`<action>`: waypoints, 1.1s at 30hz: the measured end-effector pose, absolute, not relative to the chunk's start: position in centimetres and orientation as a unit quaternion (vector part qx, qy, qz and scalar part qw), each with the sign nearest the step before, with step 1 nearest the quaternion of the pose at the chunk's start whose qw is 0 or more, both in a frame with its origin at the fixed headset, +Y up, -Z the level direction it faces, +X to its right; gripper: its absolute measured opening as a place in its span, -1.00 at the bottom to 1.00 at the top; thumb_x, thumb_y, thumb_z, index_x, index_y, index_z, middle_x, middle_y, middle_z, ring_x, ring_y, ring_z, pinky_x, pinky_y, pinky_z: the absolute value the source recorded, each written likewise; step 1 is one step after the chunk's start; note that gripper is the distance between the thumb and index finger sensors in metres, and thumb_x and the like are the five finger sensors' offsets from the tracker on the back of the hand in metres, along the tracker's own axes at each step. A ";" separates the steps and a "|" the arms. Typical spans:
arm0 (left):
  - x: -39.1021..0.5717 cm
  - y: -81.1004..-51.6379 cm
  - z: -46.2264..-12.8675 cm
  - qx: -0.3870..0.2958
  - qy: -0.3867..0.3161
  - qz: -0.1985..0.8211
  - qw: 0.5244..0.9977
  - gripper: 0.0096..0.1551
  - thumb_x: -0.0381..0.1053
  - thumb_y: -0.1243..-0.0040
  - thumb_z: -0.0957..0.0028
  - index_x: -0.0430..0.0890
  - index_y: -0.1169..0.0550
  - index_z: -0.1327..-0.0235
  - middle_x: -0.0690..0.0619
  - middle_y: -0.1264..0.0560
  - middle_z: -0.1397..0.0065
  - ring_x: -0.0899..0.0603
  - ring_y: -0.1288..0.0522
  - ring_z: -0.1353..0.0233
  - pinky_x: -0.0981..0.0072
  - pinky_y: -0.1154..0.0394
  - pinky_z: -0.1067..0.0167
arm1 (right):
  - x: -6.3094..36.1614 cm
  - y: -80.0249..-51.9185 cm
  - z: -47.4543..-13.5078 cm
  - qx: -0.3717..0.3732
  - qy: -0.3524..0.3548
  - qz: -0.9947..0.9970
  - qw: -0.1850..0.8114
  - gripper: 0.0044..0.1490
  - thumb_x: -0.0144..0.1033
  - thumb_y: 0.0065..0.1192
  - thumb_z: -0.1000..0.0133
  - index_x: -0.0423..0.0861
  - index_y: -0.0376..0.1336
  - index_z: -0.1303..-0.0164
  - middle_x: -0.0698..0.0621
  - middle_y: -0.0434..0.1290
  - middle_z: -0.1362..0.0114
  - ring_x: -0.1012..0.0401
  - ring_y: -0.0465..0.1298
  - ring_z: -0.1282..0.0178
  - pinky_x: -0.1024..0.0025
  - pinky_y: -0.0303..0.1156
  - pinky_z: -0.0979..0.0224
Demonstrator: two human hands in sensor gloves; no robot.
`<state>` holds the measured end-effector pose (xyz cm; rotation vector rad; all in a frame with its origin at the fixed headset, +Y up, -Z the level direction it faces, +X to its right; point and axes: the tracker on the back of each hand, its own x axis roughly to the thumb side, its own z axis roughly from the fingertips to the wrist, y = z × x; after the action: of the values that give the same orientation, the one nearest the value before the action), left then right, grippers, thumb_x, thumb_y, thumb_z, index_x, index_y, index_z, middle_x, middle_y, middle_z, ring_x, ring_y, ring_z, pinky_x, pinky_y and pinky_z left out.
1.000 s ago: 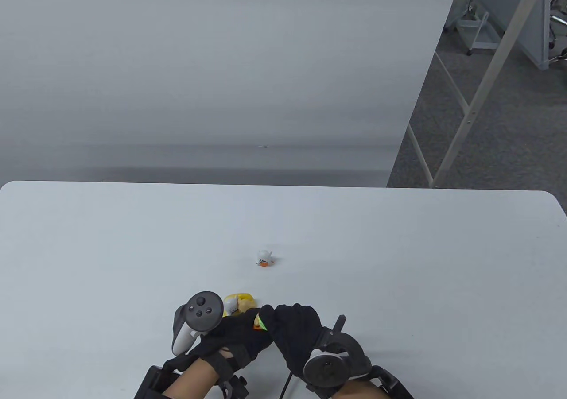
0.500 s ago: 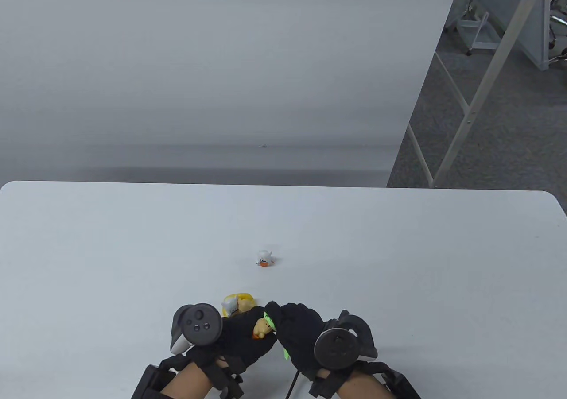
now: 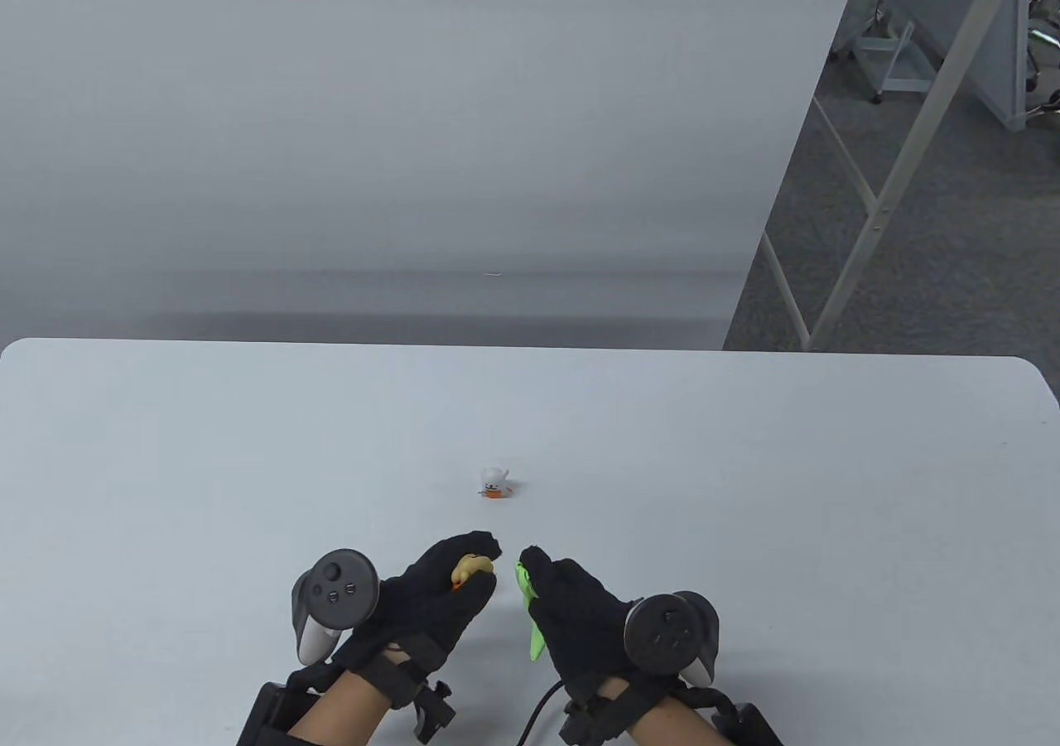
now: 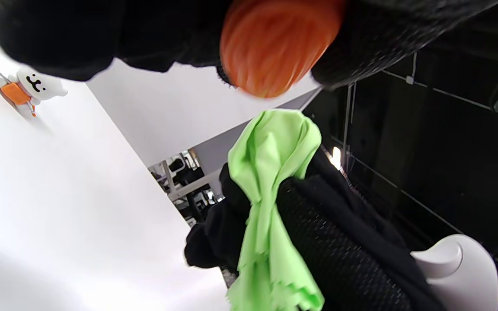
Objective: Dust the small ornaments
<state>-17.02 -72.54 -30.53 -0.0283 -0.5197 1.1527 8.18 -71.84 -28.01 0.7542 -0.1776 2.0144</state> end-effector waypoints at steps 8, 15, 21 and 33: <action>-17.1 -73.2 -31.1 -0.068 -0.190 0.620 0.758 -0.28 0.03 -0.58 0.04 -0.32 -0.51 -0.23 -0.29 -0.60 -0.24 -0.28 -0.82 0.10 0.10 -0.88 0.32 | 7.5 -71.8 -27.3 0.345 -0.105 0.825 0.436 -0.38 -0.55 0.25 -0.21 -0.42 0.19 -0.46 -0.62 0.44 -0.20 -0.23 0.59 0.07 -0.43 0.52 -0.12; -15.8 -71.7 -30.4 -0.069 -0.259 0.445 0.854 -0.29 -0.04 -0.54 0.12 -0.27 -0.51 -0.26 -0.25 -0.68 -0.20 -0.30 -0.88 0.23 0.15 -0.90 0.47 | 6.7 -71.5 -27.5 0.420 -0.072 0.844 0.324 -0.39 -0.60 0.26 -0.19 -0.43 0.21 -0.45 -0.65 0.44 -0.20 -0.27 0.58 0.07 -0.48 0.50 -0.12; -16.5 -72.7 -31.1 -0.062 -0.271 0.576 0.769 -0.30 -0.09 -0.61 0.26 -0.16 -0.56 -0.18 -0.16 -0.68 -0.24 -0.34 -0.87 0.13 0.09 -0.90 0.39 | 8.2 -71.5 -30.0 0.369 0.048 0.761 0.531 -0.40 -0.59 0.26 -0.20 -0.43 0.22 -0.44 -0.65 0.44 -0.20 -0.26 0.59 0.08 -0.47 0.50 -0.12; -15.5 -71.2 -29.2 0.078 -0.243 0.386 0.886 -0.28 -0.04 -0.58 0.16 -0.26 -0.52 -0.21 -0.21 -0.67 -0.21 -0.28 -0.88 0.21 0.17 -0.91 0.46 | 5.8 -70.8 -27.5 0.407 -0.124 0.861 0.278 -0.38 -0.60 0.27 -0.19 -0.44 0.20 -0.44 -0.65 0.44 -0.19 -0.27 0.59 0.09 -0.47 0.51 -0.11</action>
<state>-15.52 -71.21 -29.21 0.1612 -0.5055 0.8030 5.75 -70.78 -27.46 1.0938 -0.3323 2.3117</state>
